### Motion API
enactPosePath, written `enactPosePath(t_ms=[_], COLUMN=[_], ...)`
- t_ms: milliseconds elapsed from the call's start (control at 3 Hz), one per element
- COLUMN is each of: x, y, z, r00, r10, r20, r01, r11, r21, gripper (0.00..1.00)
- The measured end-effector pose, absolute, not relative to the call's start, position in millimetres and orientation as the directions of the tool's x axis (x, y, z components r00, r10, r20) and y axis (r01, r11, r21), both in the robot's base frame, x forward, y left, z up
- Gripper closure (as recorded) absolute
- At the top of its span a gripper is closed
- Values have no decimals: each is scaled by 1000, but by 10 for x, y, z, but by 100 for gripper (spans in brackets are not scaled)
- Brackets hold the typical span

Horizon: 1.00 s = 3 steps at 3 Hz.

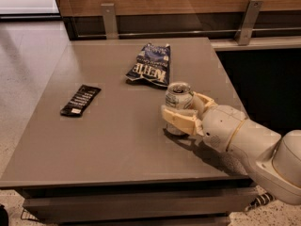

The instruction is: Place 7up can upright

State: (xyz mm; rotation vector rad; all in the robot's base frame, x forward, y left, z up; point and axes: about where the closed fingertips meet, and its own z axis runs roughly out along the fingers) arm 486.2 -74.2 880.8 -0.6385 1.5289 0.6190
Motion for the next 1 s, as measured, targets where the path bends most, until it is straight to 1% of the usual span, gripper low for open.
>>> enactPosePath(t_ms=[333,667,1000], x=[4728,4728,4728], y=[-736,-736,-736], z=[8642,8665,8668], r00=[-24,-24,-24], r10=[-23,-23,-23], r20=[-999,-999,-999], r01=[-716,-716,-716], r11=[698,698,698], r21=[1,1,1], gripper=[100,85,62])
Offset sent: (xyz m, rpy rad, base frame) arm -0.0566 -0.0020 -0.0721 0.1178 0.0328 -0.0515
